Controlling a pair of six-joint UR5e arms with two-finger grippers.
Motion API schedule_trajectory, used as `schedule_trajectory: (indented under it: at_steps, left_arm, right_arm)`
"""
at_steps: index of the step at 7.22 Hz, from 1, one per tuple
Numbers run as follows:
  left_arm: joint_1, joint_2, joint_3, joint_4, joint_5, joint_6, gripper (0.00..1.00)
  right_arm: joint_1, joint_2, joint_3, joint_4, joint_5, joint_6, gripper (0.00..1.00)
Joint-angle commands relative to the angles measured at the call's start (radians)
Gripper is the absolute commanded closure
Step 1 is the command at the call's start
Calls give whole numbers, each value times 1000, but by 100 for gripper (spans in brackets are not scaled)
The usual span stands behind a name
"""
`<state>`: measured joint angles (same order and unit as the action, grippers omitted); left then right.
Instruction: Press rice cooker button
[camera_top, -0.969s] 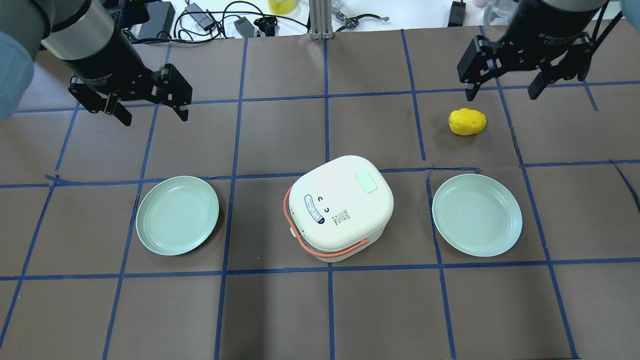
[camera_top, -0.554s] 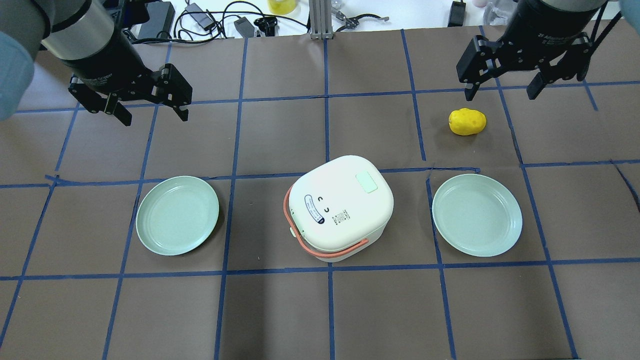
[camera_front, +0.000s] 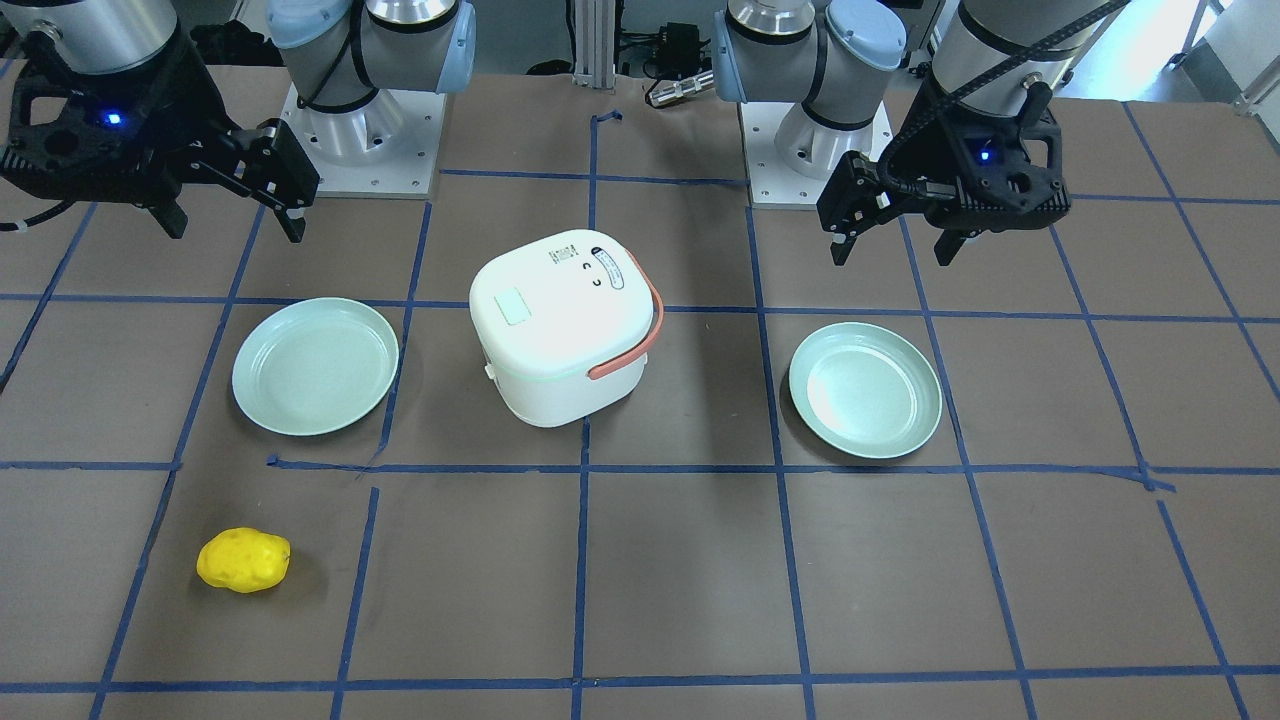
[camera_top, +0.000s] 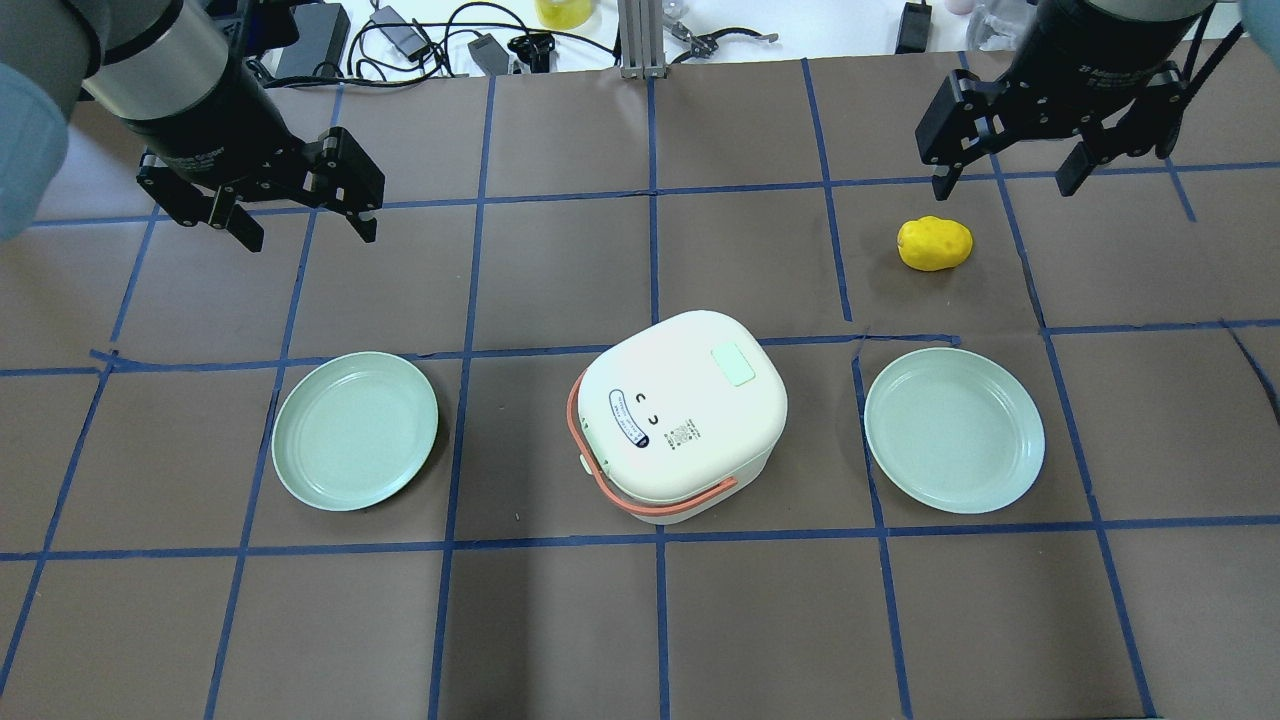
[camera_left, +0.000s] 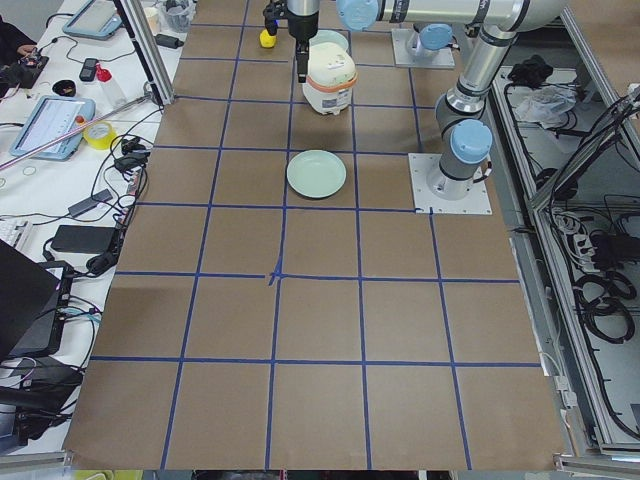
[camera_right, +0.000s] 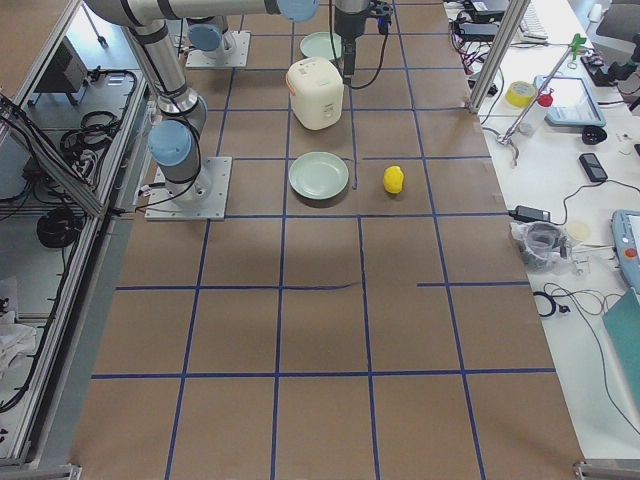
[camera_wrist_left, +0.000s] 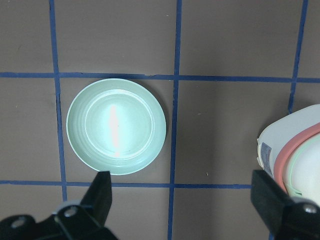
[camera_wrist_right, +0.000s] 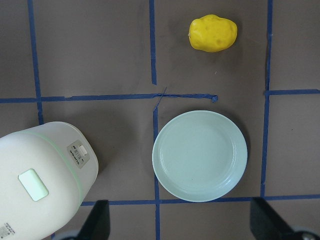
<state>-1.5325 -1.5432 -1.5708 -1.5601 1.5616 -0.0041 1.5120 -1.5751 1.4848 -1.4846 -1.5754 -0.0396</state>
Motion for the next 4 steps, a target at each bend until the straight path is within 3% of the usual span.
schedule_trajectory:
  at_steps: [1, 4]
  left_arm:
    - [0, 0, 0, 0, 0, -1, 0]
    - [0, 0, 0, 0, 0, -1, 0]
  right_arm:
    - [0, 1, 2, 4, 5, 0, 0]
    - [0, 1, 11, -3, -9, -3, 0]
